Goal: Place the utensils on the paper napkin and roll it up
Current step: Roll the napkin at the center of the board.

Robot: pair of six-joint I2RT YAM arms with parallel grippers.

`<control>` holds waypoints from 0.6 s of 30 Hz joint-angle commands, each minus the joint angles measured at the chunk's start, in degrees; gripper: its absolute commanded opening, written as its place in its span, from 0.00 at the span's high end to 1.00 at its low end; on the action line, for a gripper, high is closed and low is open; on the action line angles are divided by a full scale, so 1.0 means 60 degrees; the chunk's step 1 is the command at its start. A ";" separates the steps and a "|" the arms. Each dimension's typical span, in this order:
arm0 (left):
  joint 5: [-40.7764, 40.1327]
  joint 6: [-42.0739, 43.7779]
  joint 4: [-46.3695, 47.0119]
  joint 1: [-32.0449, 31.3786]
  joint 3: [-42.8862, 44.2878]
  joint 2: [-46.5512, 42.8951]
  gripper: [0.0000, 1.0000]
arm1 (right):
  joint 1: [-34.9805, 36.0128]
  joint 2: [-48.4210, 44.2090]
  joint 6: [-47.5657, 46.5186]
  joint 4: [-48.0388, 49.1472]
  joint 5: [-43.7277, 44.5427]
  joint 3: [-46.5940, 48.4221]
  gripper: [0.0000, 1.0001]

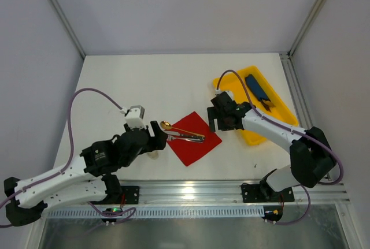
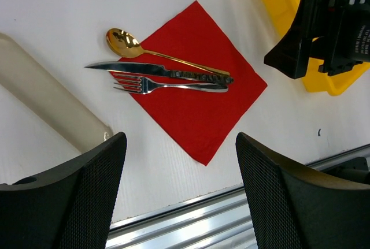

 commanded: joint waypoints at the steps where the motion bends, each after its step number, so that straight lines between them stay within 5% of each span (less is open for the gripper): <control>1: 0.0410 -0.0077 0.0951 0.0026 -0.0133 0.0003 0.22 | -0.0283 -0.0192 0.1367 0.0756 -0.0626 -0.0380 0.07; 7: 0.0733 -0.0194 0.1289 0.0041 -0.0396 0.0164 0.22 | -0.0987 -0.0748 0.1984 0.2321 -0.2895 -0.1932 0.21; 18: 0.0895 -0.0209 0.1582 0.0026 -0.0587 0.0208 0.22 | -0.1061 -0.0792 0.2380 0.2911 -0.3339 -0.2666 0.35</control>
